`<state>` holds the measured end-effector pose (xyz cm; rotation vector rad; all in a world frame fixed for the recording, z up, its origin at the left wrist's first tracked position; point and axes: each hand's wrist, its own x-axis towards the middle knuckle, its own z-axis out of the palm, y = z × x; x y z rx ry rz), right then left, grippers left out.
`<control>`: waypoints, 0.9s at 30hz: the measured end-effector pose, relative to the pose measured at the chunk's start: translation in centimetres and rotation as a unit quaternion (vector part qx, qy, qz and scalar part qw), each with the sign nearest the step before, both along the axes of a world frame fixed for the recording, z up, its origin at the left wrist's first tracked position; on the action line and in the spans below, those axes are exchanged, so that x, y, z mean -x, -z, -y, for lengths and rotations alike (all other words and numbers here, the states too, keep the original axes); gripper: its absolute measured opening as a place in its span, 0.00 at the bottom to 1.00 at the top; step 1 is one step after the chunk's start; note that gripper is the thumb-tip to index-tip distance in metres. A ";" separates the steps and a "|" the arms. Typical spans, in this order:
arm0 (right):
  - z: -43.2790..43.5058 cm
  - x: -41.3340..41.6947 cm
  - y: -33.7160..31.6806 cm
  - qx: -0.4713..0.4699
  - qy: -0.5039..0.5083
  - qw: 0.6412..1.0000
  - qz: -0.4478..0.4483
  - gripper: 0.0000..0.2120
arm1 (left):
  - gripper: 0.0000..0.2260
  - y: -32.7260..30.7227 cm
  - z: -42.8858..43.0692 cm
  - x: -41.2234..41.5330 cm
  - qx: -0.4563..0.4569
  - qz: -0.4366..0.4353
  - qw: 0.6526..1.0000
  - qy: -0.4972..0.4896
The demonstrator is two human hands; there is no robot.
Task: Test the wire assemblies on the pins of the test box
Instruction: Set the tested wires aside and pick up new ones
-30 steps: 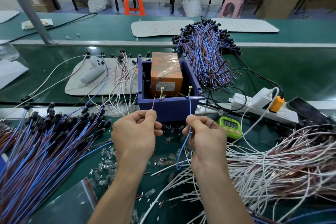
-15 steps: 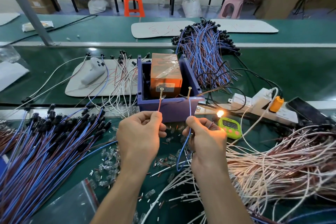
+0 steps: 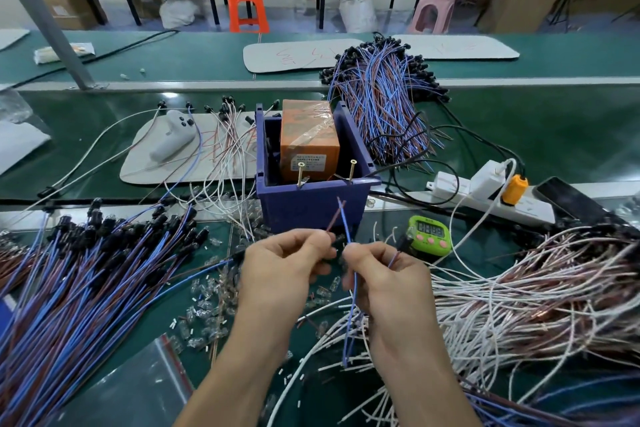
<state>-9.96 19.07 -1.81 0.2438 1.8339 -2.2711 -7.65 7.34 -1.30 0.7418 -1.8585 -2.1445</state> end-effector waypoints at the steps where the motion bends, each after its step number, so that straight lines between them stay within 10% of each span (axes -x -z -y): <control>1: -0.3 -0.4 -0.1 0.004 -0.017 1.000 -0.001 0.16 | 0.07 -0.1 -0.5 -0.1 -0.024 -0.001 0.999 0.025; 21: -13.7 -1.6 -1.1 0.295 0.068 0.951 0.065 0.20 | 0.08 0.5 -1.7 -1.5 -0.118 0.059 0.991 0.002; 27: -22.0 -1.7 -0.7 0.238 0.136 0.962 0.016 0.17 | 0.07 -0.1 -4.3 -2.5 -0.098 0.040 0.991 0.077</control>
